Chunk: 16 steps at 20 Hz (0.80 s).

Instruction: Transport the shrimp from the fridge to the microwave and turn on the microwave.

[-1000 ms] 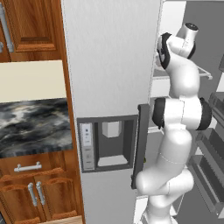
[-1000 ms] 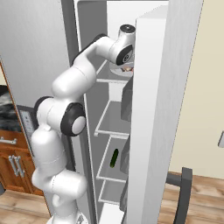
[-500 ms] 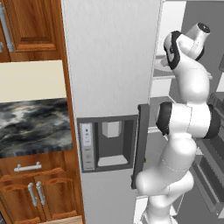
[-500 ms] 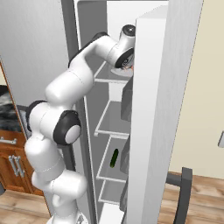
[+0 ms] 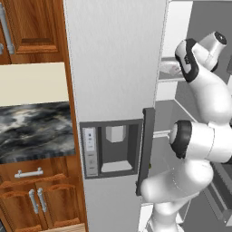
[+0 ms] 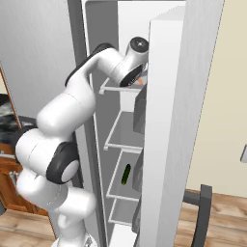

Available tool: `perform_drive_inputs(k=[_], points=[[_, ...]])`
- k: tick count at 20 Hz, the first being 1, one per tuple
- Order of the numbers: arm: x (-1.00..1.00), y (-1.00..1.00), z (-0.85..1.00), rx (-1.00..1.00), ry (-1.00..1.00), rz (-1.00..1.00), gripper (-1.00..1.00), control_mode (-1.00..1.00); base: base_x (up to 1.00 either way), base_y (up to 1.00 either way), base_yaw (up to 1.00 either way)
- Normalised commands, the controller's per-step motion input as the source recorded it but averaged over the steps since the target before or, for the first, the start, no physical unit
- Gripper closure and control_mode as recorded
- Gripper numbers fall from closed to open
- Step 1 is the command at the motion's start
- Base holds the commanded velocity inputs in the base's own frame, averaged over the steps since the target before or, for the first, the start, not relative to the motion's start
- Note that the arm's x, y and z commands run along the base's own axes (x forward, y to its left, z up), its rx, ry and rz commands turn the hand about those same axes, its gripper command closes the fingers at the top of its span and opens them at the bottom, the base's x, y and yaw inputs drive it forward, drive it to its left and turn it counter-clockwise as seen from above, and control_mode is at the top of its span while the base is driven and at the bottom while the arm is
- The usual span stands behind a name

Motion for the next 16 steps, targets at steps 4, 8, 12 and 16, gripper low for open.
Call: perform_drive_inputs(k=[4,8,12,16], points=[[-0.51,0.31,0.08,-0.02,0.00,0.06,1.00,-1.00,0.00,0.00,0.00],[-0.53,0.30,0.19,-0.09,0.00,0.02,1.00,-1.00,0.00,0.00,0.00],[-0.62,0.24,0.18,-0.08,0.00,0.00,1.00,-1.00,0.00,0.00,0.00],[-0.72,0.18,0.05,-0.05,0.00,-0.10,1.00,-1.00,0.00,0.00,0.00]])
